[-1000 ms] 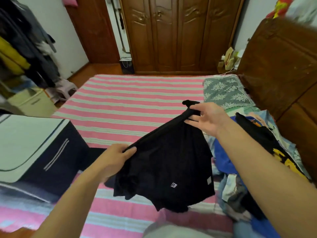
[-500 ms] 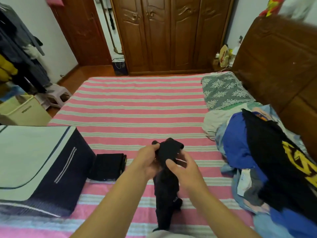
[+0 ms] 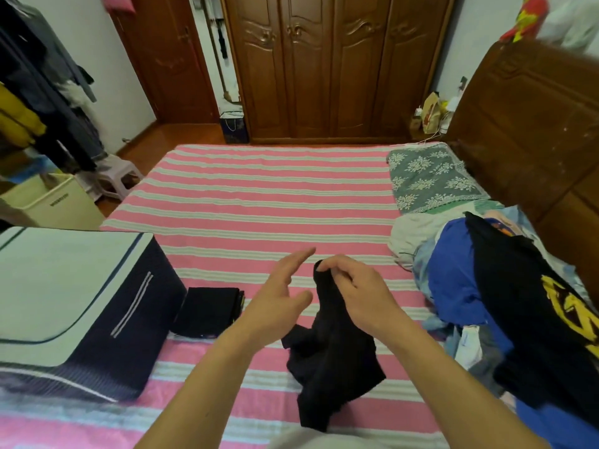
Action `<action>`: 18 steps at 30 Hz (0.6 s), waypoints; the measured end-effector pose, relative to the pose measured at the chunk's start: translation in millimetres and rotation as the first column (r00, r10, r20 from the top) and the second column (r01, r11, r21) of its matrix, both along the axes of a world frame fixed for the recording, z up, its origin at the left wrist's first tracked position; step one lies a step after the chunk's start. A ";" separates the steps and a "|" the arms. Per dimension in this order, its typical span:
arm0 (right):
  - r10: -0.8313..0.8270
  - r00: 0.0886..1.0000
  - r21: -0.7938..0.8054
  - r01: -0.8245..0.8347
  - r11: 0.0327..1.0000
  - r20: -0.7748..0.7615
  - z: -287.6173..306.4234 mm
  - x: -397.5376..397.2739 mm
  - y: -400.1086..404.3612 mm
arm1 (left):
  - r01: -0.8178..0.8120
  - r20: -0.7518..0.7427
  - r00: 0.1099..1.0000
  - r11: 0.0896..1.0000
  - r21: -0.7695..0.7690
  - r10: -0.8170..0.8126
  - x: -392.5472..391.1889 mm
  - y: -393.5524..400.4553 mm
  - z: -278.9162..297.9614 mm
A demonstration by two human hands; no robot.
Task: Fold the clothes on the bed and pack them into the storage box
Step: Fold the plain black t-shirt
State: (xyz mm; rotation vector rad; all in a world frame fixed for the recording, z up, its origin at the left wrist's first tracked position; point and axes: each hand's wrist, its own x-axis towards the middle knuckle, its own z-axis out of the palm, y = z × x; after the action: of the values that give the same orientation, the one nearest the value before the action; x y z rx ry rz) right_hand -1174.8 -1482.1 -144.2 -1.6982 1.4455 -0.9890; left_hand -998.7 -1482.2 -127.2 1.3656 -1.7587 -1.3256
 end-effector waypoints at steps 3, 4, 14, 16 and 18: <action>0.200 0.977 -0.090 -0.206 0.974 -0.073 20.5 -1.6 -3.5 | 0.164 -0.036 0.986 0.985 0.048 -0.162 11.5 -10.4 5.3; 0.247 0.965 -0.099 -0.255 0.962 -0.082 26.7 -2.7 -4.6 | 0.183 -0.030 0.983 0.982 0.041 -0.182 13.5 -12.7 6.6; 0.176 0.979 0.013 -0.176 0.984 -0.107 35.6 -24.5 -10.9 | 0.222 0.008 0.975 0.970 0.095 -0.224 30.7 -15.9 10.8; 0.181 0.977 0.042 -0.178 0.983 -0.111 34.2 -26.3 -10.0 | 0.267 0.220 0.932 0.956 0.124 -0.289 36.2 -16.4 11.6; 0.190 0.975 0.069 -0.183 0.981 -0.112 34.1 -27.5 -7.9 | 0.259 0.279 0.917 0.958 0.125 -0.285 40.9 -16.9 8.3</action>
State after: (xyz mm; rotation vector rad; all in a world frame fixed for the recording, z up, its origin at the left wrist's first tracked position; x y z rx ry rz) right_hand -1202.3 -1489.9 -110.0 -1.8380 1.3456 -0.7491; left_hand -957.9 -1499.1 -118.9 1.4676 -2.1817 -1.4128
